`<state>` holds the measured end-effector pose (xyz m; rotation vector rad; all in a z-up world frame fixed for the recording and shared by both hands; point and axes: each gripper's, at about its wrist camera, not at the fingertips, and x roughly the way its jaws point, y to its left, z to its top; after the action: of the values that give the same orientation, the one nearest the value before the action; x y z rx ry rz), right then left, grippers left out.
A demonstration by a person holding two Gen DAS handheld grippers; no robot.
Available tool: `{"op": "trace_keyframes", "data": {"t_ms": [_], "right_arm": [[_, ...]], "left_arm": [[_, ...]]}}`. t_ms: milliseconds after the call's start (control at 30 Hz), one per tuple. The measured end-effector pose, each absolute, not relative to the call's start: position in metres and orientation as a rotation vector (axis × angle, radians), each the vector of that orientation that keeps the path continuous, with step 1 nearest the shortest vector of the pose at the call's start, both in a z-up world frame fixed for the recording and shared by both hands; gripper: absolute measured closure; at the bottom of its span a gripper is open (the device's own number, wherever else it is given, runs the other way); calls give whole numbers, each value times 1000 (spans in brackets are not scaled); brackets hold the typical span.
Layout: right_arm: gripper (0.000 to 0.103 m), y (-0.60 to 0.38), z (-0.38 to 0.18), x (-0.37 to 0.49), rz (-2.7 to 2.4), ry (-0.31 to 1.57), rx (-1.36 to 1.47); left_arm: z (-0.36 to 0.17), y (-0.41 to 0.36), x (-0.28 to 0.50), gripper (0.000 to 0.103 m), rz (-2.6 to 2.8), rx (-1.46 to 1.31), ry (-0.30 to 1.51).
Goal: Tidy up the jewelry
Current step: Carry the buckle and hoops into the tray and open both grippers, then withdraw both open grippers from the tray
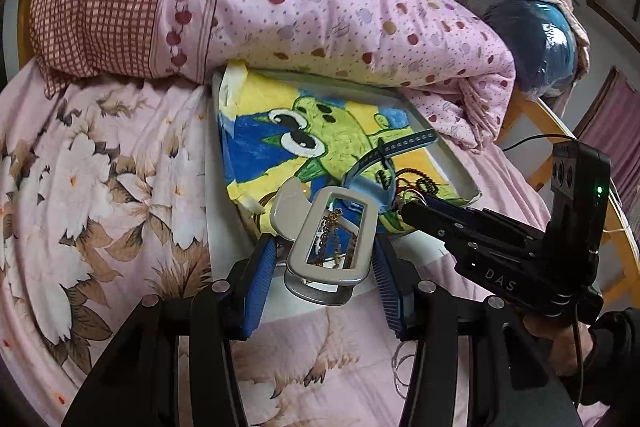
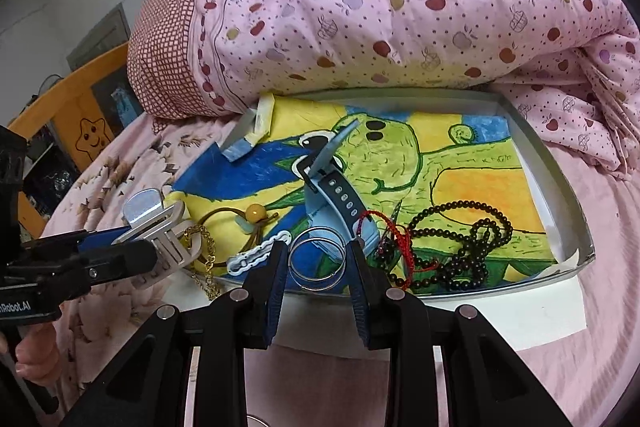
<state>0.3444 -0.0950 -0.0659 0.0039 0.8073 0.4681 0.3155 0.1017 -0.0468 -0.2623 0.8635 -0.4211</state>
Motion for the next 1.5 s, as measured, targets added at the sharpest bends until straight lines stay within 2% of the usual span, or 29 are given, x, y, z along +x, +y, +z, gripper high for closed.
{"op": "trace_keyframes", "data": {"t_ms": [400,533,767,867,933,1000,1067,1167,1300,1367,1500], "right_arm": [[74,-91,-72,356,431,832,-34],[64,-94,-71,357,432,832,-27],[63,-103,-66,349,422,813,-29],[51,-110,-62,343,408,799,-15],[50,-115,-58,339,403,793,-10],[45,-119,-55,334,400,785,-9],[35,-122,-52,328,403,774,1],[27,-126,-47,317,407,748,7],[21,-132,-38,300,406,700,11],[13,-135,-31,290,405,668,19],[9,-141,-16,273,412,613,33]], "left_arm": [[-51,105,330,59,-411,-301,908],[-51,106,331,59,-405,-310,902],[-52,108,329,59,-412,-313,893],[-52,109,329,57,-412,-313,892],[-51,108,327,51,-401,-307,889],[-49,108,323,51,-400,-305,878],[-47,110,319,50,-395,-305,867],[-42,113,310,39,-382,-309,846],[-30,116,294,38,-368,-303,800],[-21,116,283,35,-352,-287,768],[-6,112,263,33,-321,-253,708]]}}
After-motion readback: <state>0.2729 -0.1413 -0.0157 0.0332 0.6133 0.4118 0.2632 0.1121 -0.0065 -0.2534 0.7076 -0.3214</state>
